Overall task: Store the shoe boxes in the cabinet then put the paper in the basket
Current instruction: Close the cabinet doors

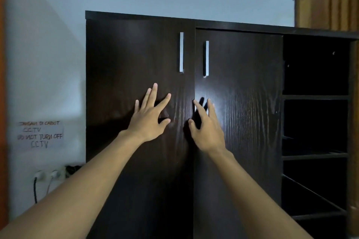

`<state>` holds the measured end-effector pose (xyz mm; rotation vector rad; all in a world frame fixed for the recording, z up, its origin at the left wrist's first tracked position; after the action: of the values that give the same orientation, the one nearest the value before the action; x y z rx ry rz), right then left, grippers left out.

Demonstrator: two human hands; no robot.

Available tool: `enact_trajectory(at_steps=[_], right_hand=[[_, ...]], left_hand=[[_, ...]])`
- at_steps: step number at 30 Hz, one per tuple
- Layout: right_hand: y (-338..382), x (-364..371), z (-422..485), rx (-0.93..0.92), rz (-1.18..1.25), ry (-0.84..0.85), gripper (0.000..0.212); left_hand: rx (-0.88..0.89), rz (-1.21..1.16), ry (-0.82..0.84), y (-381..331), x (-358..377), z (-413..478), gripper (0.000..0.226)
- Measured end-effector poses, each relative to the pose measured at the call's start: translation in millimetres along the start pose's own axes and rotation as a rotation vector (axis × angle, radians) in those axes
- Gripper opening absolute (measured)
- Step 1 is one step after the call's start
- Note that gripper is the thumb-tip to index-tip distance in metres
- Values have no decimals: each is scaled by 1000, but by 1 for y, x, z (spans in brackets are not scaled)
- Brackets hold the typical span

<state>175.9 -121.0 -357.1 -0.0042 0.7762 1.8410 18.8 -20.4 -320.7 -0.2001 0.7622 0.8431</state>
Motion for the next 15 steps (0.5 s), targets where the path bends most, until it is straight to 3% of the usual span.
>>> enact_trajectory(at_steps=[4, 10, 15], right_hand=[[-12, 14, 14, 81, -146, 148, 71], [-15, 6, 17, 97, -190, 208, 71], [-18, -15, -1, 155, -142, 159, 64]], left_hand=[[-40, 33, 106, 9, 30, -1, 84], [-26, 69, 94, 11, 40, 0, 92], [-73, -83, -10, -3, 32, -4, 74]])
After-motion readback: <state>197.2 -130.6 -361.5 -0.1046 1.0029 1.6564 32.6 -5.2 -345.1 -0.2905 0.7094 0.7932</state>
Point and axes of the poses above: each hand's wrist, its own z-axis towards the middle knuckle, its own x-axis out of the palm, y = z × x, the point moved 3 cm from there along z, towards the middle knuckle, and after that the axes turned 11 degrees about z, right-handed, at the moved point
